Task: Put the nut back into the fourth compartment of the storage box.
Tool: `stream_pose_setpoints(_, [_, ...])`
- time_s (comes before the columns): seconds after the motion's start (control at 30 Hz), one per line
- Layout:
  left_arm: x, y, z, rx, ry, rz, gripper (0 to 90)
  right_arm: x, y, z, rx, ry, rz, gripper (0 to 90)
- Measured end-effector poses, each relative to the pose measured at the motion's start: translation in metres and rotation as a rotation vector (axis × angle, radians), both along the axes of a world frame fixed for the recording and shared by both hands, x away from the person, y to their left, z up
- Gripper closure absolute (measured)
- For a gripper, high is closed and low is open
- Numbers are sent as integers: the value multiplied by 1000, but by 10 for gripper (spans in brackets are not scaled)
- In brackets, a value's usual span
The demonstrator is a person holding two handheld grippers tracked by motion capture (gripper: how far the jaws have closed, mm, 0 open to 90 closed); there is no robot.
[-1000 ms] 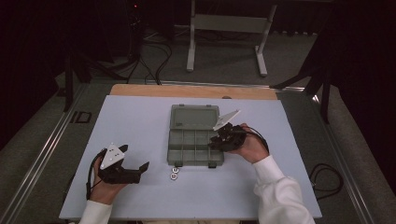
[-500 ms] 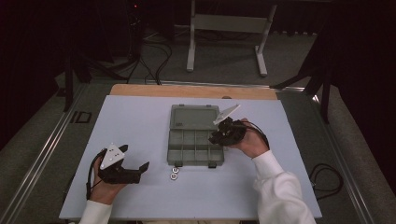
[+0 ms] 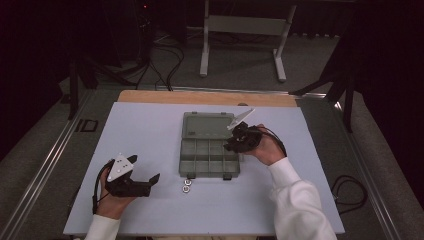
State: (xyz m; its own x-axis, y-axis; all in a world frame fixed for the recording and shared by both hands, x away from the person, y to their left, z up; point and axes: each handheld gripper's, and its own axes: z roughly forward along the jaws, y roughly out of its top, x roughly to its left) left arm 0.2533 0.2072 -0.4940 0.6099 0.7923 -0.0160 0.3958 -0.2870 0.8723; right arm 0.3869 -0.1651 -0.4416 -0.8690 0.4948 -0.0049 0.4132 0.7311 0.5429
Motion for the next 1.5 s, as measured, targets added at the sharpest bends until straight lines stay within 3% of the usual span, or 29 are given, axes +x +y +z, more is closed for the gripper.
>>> stream_pose_setpoints(0.53, [0, 0, 0, -1, 0, 0, 14, 12, -2, -11, -13, 24, -45, 704])
stream_pose_setpoints(1.5, [1, -1, -1, -1, 2, -1, 14, 19, 3, -26, -44, 64, -62, 700])
